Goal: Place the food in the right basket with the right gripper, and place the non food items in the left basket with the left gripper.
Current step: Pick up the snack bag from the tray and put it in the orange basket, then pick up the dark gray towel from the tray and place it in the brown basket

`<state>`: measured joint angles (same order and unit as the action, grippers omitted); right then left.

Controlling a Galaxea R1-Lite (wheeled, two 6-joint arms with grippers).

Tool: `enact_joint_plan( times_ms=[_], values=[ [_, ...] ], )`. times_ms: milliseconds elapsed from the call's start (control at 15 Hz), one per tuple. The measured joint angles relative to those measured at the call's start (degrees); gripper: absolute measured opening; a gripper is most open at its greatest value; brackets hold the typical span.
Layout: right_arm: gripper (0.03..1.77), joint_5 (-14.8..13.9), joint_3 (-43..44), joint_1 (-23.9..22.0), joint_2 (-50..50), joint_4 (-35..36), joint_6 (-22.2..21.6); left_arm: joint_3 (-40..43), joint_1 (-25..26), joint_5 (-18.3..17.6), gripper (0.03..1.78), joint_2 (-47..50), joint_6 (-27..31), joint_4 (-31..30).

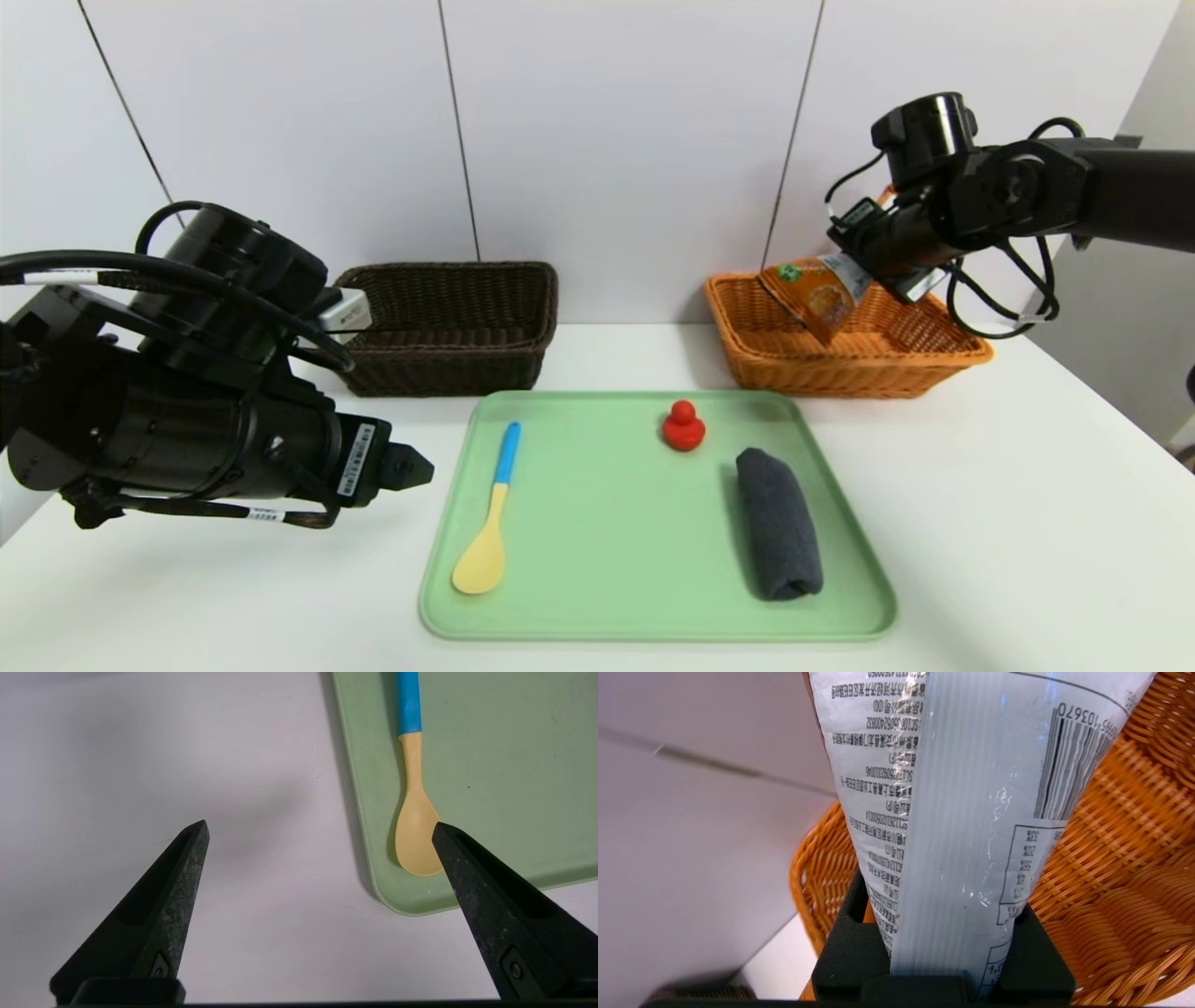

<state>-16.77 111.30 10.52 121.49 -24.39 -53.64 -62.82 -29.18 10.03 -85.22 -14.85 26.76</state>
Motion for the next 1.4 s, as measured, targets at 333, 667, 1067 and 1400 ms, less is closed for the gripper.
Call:
enact_joint_plan(
  times_ms=[333,667,1067,1400],
  values=[
    [0.45,1.1,0.1,-1.8,2.7,-0.7,-5.1,0.4,0.0,-0.1,1.69,0.0,0.0,0.1],
    [0.81,2.7,0.2,-2.3,3.9,-0.7,-5.7,0.9,-0.3,-0.1,1.69,0.2,0.0,0.0],
    [1.30,2.6,0.2,-2.2,3.6,-2.1,-4.3,0.6,-0.3,0.3,1.69,0.2,-0.5,-0.4],
    [1.49,2.2,0.2,-1.2,1.3,-3.9,6.0,0.4,0.2,6.3,1.69,-0.3,-0.9,-1.0]
  ],
)
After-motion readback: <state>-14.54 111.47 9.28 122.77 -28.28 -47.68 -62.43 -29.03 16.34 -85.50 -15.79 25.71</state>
